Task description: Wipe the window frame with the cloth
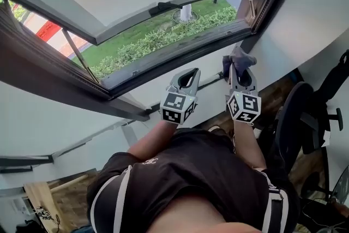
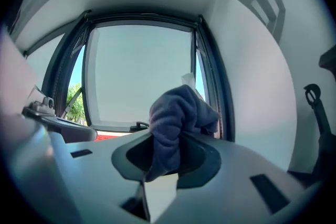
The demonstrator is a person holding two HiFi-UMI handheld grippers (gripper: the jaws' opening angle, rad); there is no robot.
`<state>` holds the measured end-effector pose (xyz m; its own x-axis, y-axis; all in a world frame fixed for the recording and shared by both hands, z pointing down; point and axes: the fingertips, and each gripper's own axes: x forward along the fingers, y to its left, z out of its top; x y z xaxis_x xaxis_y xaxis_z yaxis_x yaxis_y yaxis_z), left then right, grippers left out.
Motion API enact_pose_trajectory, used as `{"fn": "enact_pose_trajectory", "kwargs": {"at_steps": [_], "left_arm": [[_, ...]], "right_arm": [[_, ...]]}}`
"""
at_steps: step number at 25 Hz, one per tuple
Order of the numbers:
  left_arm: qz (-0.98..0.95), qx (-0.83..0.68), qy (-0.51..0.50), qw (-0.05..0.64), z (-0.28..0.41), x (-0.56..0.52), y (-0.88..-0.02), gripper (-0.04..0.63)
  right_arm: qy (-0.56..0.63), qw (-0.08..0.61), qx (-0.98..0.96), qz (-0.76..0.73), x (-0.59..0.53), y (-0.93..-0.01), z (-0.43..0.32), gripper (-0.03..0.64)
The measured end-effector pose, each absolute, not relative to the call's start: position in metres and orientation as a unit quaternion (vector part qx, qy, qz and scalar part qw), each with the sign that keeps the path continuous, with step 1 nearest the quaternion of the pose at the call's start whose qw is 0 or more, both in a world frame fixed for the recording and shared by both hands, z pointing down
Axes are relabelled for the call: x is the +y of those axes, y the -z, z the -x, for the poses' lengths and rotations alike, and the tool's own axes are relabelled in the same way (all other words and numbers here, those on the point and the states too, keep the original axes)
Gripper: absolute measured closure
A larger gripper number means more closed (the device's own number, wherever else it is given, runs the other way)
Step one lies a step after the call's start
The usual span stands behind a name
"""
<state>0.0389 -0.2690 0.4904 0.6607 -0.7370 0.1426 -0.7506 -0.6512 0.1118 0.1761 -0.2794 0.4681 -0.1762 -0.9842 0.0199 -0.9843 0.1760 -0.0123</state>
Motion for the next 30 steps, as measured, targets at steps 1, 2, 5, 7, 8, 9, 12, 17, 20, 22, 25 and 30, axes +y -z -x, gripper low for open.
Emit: {"fn": "enact_pose_trajectory", "kwargs": {"at_steps": [1,2,5,7,8,9,12,17,20,22,25,30], "left_arm": [[-0.91,-0.406,-0.041,0.08,-0.043,-0.267,-0.491,0.586],[-0.911,-0.402,-0.041,0.08,-0.046,-0.266,-0.492,0.586],[-0.917,-0.39,-0.043,0.078,-0.056,-0.263,-0.495,0.586],[-0.92,-0.383,-0.041,0.074,-0.063,-0.261,-0.493,0.586],[-0.921,-0.381,-0.04,0.073,-0.066,-0.26,-0.492,0.586],[-0.921,-0.38,-0.038,0.072,-0.067,-0.26,-0.491,0.586],[-0.921,-0.38,-0.035,0.072,-0.069,-0.258,-0.489,0.586],[-0.92,-0.384,-0.031,0.071,-0.07,-0.256,-0.486,0.586],[-0.919,-0.387,-0.027,0.072,-0.068,-0.257,-0.484,0.586],[-0.918,-0.39,-0.027,0.073,-0.066,-0.256,-0.484,0.586],[-0.916,-0.392,-0.029,0.075,-0.064,-0.254,-0.486,0.586],[-0.916,-0.391,-0.034,0.077,-0.063,-0.249,-0.49,0.586]], "right_arm": [[-0.008,0.001,-0.765,-0.644,-0.272,-0.47,-0.178,0.517],[-0.007,-0.001,-0.764,-0.645,-0.266,-0.474,-0.179,0.517],[-0.014,-0.003,-0.76,-0.65,-0.255,-0.482,-0.183,0.517],[-0.017,-0.004,-0.758,-0.652,-0.251,-0.483,-0.185,0.517],[-0.017,-0.003,-0.758,-0.652,-0.249,-0.483,-0.186,0.517],[-0.016,-0.002,-0.758,-0.652,-0.248,-0.482,-0.186,0.517],[-0.01,0.002,-0.76,-0.65,-0.247,-0.479,-0.184,0.517],[-0.004,0.003,-0.763,-0.647,-0.245,-0.473,-0.181,0.517],[-0.007,0.003,-0.764,-0.646,-0.245,-0.473,-0.181,0.517],[-0.009,0.002,-0.763,-0.646,-0.245,-0.474,-0.181,0.517],[-0.011,0.0,-0.764,-0.646,-0.243,-0.474,-0.18,0.517],[-0.012,-0.002,-0.764,-0.645,-0.241,-0.474,-0.178,0.517]]}}
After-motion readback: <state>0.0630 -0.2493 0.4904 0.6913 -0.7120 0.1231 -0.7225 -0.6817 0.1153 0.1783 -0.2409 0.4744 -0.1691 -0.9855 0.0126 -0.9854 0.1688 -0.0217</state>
